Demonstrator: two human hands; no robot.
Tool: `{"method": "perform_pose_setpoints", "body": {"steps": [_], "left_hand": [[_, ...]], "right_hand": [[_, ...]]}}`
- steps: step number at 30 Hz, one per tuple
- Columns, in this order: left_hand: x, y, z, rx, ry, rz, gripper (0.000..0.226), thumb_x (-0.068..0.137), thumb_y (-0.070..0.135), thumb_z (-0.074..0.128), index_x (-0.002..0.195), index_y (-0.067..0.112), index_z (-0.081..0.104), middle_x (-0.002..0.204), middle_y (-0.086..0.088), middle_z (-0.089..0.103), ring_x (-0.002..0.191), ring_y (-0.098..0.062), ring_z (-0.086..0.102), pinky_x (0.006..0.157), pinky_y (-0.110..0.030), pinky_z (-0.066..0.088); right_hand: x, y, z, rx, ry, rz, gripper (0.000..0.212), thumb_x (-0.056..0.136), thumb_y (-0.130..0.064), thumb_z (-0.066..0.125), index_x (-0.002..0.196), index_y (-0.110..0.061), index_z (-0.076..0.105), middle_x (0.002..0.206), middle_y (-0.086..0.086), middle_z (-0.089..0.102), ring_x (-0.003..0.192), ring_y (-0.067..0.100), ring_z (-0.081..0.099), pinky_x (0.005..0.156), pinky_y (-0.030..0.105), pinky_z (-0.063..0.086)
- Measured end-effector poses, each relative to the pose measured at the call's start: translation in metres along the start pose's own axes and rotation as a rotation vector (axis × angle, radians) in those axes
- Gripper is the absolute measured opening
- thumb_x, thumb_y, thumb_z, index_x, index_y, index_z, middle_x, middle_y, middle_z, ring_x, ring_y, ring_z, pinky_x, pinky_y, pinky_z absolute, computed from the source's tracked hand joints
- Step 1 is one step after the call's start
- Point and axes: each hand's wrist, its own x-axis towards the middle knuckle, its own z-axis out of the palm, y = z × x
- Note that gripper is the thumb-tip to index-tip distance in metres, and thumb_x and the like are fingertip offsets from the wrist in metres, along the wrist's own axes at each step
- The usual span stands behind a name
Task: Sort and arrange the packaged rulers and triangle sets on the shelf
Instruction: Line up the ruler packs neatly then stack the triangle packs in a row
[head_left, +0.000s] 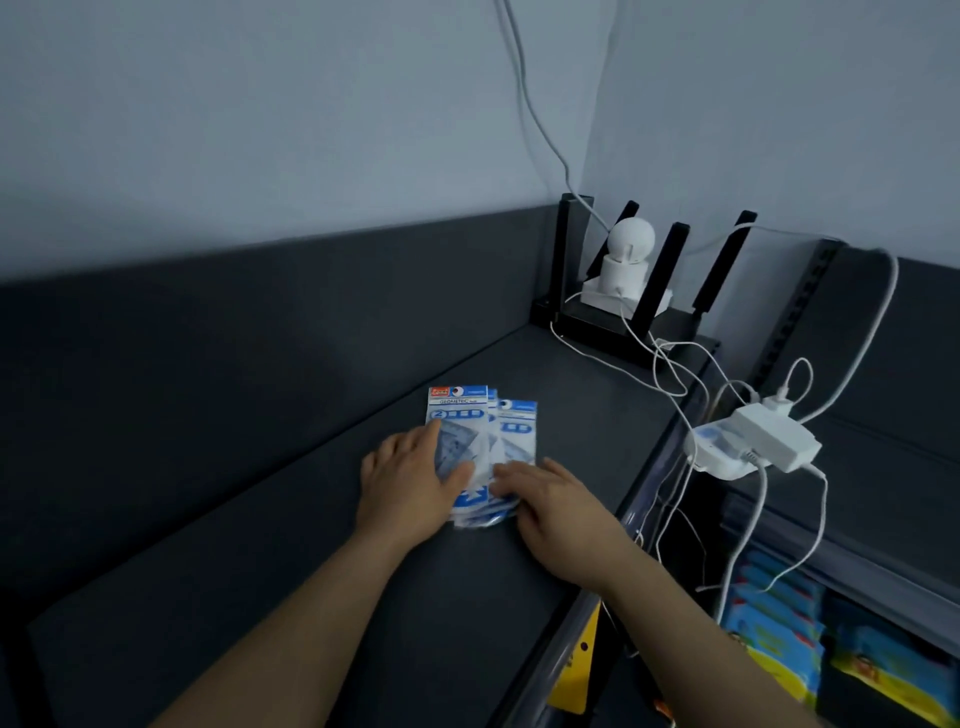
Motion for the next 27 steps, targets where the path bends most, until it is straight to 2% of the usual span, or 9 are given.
{"method": "perform_pose_setpoints", "body": {"steps": [2, 5, 8, 10, 12, 13, 15, 19, 27], "left_hand": [[-0.001, -0.002, 0.0, -0.024, 0.007, 0.002, 0.065, 0.094, 0.053, 0.041, 0.15, 0.026, 0.022, 0.152, 0.005, 0.034, 0.139, -0.018, 0.027, 0.113, -0.036, 0.019], [-0.005, -0.003, -0.003, -0.092, 0.021, -0.034, 0.059, 0.097, 0.04, 0.042, 0.15, 0.022, 0.023, 0.151, 0.001, 0.036, 0.138, -0.019, 0.03, 0.113, -0.035, 0.02], [-0.005, -0.003, -0.003, -0.129, 0.067, -0.07, 0.055, 0.095, 0.033, 0.045, 0.146, 0.019, 0.031, 0.146, -0.002, 0.042, 0.133, -0.021, 0.036, 0.111, -0.036, 0.026], [-0.005, -0.002, -0.003, -0.132, 0.083, -0.121, 0.065, 0.088, 0.048, 0.05, 0.144, 0.019, 0.034, 0.144, -0.001, 0.044, 0.131, -0.022, 0.038, 0.11, -0.038, 0.028], [-0.007, -0.001, -0.002, -0.056, 0.072, -0.132, 0.083, 0.075, 0.07, 0.054, 0.141, 0.021, 0.036, 0.143, 0.0, 0.044, 0.132, -0.022, 0.037, 0.11, -0.038, 0.026], [-0.007, -0.002, 0.0, -0.01, 0.073, -0.118, 0.086, 0.072, 0.074, 0.054, 0.139, 0.023, 0.037, 0.142, 0.0, 0.044, 0.131, -0.022, 0.037, 0.11, -0.037, 0.025], [-0.005, -0.004, 0.003, -0.004, 0.098, -0.105, 0.081, 0.077, 0.069, 0.053, 0.141, 0.022, 0.035, 0.143, -0.001, 0.044, 0.132, -0.022, 0.037, 0.11, -0.037, 0.025], [-0.002, -0.01, 0.004, -0.046, 0.123, -0.117, 0.064, 0.09, 0.045, 0.053, 0.144, 0.018, 0.034, 0.146, -0.002, 0.043, 0.134, -0.022, 0.038, 0.111, -0.037, 0.028], [-0.021, -0.011, -0.007, -0.051, 0.132, -0.079, 0.043, 0.092, 0.022, 0.049, 0.134, 0.011, 0.047, 0.135, -0.006, 0.052, 0.123, -0.024, 0.049, 0.104, -0.035, 0.036]], "right_hand": [[-0.002, 0.002, 0.002, 0.098, 0.072, 0.021, 0.034, 0.083, -0.012, 0.042, 0.109, -0.022, 0.06, 0.13, -0.005, 0.059, 0.126, 0.009, 0.048, 0.116, 0.031, 0.022], [-0.004, 0.006, 0.003, 0.132, 0.27, 0.203, 0.023, 0.089, -0.012, 0.045, 0.104, -0.018, 0.061, 0.109, -0.006, 0.062, 0.1, 0.012, 0.052, 0.096, 0.031, 0.042], [-0.003, 0.008, 0.005, 0.019, 0.25, 0.259, 0.018, 0.093, -0.02, 0.041, 0.096, -0.018, 0.058, 0.099, -0.004, 0.058, 0.086, 0.009, 0.043, 0.1, 0.038, 0.04], [-0.002, 0.006, 0.004, -0.057, 0.139, 0.224, 0.025, 0.096, -0.03, 0.039, 0.106, -0.019, 0.059, 0.114, -0.003, 0.057, 0.103, 0.013, 0.048, 0.11, 0.04, 0.032], [-0.003, 0.003, 0.001, -0.114, 0.024, 0.203, 0.039, 0.098, -0.04, 0.036, 0.131, -0.023, 0.05, 0.142, -0.004, 0.044, 0.136, 0.016, 0.033, 0.119, 0.037, 0.015], [-0.004, 0.002, 0.0, -0.126, 0.0, 0.199, 0.043, 0.099, -0.043, 0.035, 0.138, -0.025, 0.043, 0.149, -0.005, 0.036, 0.142, 0.016, 0.024, 0.12, 0.036, 0.009], [-0.004, 0.001, -0.001, -0.122, -0.007, 0.211, 0.048, 0.099, -0.046, 0.034, 0.143, -0.027, 0.037, 0.155, -0.006, 0.029, 0.145, 0.015, 0.018, 0.119, 0.034, 0.006], [-0.001, 0.004, 0.0, -0.096, -0.005, 0.259, 0.048, 0.101, -0.044, 0.032, 0.145, -0.026, 0.035, 0.155, -0.008, 0.028, 0.144, 0.01, 0.019, 0.12, 0.034, 0.007], [0.004, 0.007, 0.003, -0.086, 0.054, 0.269, 0.041, 0.103, -0.025, 0.026, 0.138, -0.024, 0.047, 0.15, -0.004, 0.038, 0.137, 0.014, 0.033, 0.118, 0.033, 0.014]]}}
